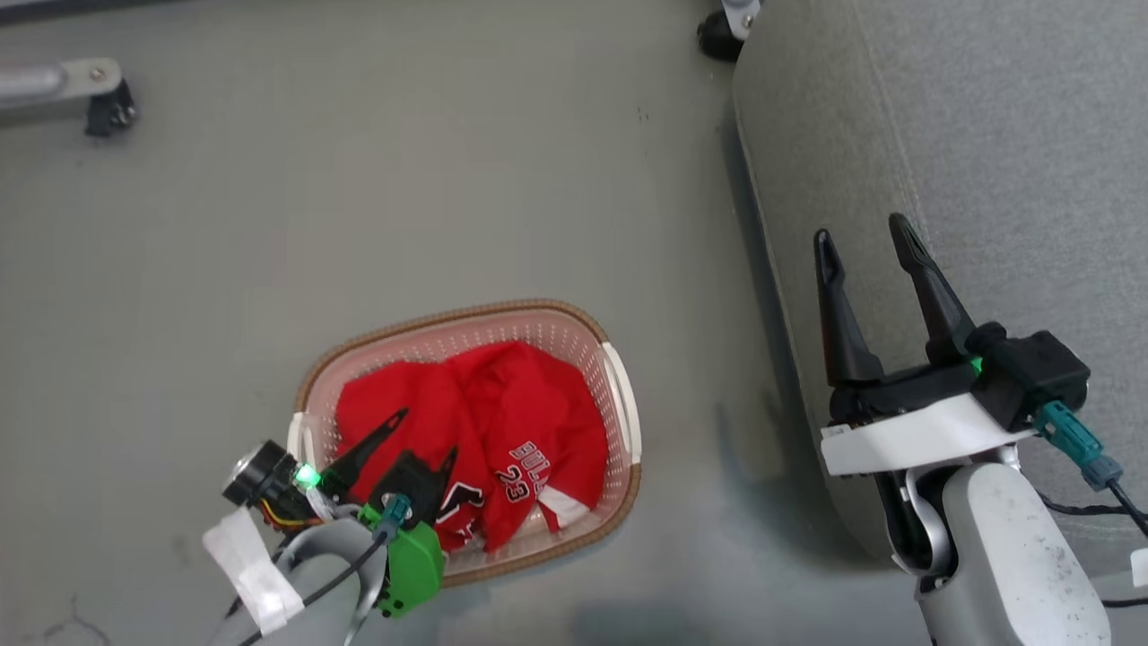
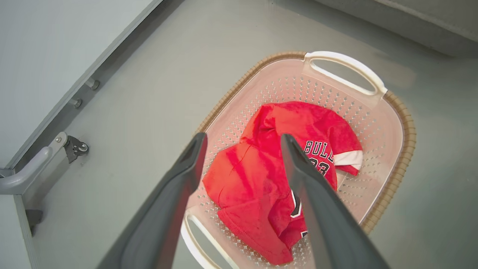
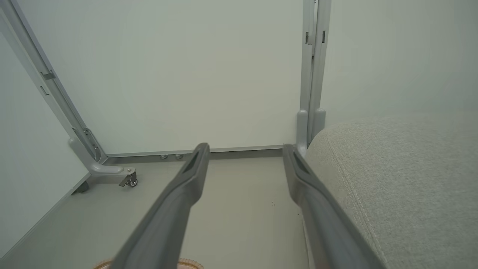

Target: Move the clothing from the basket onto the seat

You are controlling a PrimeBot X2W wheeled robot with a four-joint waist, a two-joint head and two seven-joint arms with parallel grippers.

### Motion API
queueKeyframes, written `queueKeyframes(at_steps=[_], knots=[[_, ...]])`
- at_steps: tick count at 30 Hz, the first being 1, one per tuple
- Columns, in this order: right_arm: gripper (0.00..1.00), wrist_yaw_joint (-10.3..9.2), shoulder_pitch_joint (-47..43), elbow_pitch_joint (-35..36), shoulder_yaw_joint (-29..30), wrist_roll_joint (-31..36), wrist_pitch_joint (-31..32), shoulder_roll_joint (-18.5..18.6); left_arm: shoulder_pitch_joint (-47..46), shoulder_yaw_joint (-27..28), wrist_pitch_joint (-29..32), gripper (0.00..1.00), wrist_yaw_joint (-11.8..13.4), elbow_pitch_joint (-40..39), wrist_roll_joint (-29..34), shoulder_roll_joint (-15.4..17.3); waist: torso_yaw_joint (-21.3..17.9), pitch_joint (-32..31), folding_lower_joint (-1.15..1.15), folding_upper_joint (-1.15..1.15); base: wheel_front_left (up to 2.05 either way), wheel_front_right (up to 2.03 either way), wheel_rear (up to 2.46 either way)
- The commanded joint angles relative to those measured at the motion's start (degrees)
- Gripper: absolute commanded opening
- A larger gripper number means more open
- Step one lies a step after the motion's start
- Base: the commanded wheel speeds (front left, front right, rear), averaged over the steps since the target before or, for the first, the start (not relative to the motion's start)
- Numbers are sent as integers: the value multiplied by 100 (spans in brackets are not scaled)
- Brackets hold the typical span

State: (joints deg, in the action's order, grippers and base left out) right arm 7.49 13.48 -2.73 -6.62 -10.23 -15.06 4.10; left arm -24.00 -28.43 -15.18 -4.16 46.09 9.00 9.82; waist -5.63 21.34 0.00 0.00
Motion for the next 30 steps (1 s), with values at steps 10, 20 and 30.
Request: queueKeyframes(at_steps=[10,20,30], knots=[[100,0,519,242,-237,-123,-18,-119,-1417,-745,4,100,-279,1552,298,317,-763,2209,0,0,0,0,0],[100,0,751,597,-210,-173,-18,-124,-2303,-1451,91,100,-223,2505,876,570,-1061,2871,0,0,0,0,0],[100,0,933,820,-687,-169,-18,-124,-2749,-1637,832,100,-20,2745,1012,977,-1409,3418,0,0,0,0,0]])
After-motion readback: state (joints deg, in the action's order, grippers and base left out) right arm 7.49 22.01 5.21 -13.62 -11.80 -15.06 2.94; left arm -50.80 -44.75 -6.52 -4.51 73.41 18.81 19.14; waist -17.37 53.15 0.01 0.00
